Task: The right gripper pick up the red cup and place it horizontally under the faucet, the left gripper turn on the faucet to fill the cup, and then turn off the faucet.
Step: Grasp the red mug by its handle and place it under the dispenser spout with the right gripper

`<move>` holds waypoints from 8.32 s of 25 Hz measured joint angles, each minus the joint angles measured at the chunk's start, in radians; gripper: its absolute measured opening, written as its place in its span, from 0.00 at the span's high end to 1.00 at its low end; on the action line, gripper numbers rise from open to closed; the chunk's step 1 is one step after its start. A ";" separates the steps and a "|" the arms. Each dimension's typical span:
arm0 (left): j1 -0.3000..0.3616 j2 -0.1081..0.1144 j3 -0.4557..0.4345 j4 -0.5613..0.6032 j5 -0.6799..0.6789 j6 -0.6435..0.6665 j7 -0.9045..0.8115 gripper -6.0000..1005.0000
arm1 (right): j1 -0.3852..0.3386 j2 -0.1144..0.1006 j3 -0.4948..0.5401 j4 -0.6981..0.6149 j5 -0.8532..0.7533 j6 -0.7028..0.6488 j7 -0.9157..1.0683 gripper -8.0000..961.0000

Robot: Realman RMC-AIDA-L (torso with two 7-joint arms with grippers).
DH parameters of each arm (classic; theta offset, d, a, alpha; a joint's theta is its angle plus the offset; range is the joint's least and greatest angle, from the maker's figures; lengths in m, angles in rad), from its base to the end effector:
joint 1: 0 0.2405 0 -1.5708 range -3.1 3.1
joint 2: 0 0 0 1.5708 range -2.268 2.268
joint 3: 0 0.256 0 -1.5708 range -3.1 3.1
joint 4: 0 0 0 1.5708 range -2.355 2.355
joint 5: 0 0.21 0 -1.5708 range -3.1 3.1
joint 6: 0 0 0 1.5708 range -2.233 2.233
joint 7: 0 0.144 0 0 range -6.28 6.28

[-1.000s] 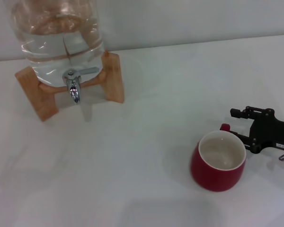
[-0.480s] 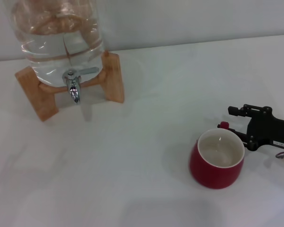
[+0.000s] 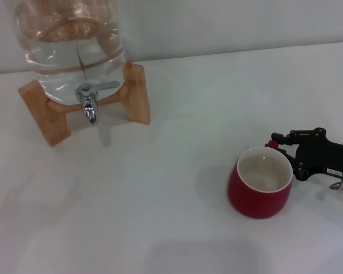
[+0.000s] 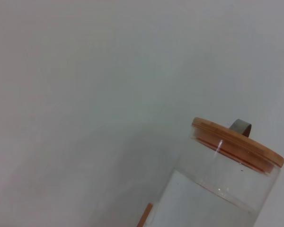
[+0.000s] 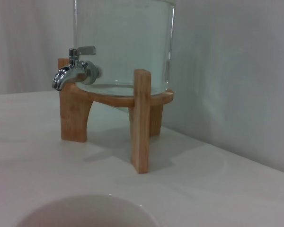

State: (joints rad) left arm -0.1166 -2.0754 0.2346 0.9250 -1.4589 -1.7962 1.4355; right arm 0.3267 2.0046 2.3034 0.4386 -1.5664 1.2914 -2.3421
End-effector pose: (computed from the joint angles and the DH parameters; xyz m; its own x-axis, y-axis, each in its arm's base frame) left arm -0.3535 0.2090 0.1434 0.3381 0.2609 0.9042 0.8668 -0.4604 -0.1913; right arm 0.3463 0.2988 0.0093 0.8697 -0.1256 -0.4773 -0.4102 -0.7217 -0.5576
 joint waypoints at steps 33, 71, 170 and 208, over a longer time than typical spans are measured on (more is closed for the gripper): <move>-0.008 0.002 -0.001 0.000 0.021 0.016 -0.020 0.11 | 0.026 0.006 -0.112 0.021 0.111 0.004 0.034 0.87; 0.014 0.005 -0.002 -0.037 0.106 0.144 -0.036 0.11 | 0.055 0.008 -0.967 0.377 0.652 -0.701 0.195 0.87; 0.005 0.000 0.005 -0.049 0.107 0.133 -0.038 0.12 | 0.341 0.023 -1.470 0.460 0.706 -1.361 0.583 0.72; 0.007 0.002 -0.002 -0.049 0.107 0.133 -0.038 0.12 | 0.313 0.010 -1.445 0.465 0.699 -1.285 0.582 0.71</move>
State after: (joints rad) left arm -0.1093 -2.0739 0.2331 0.8758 -1.3514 -1.6628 1.3978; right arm 0.6395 2.0143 0.8587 0.9039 -0.8670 0.0066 -1.7599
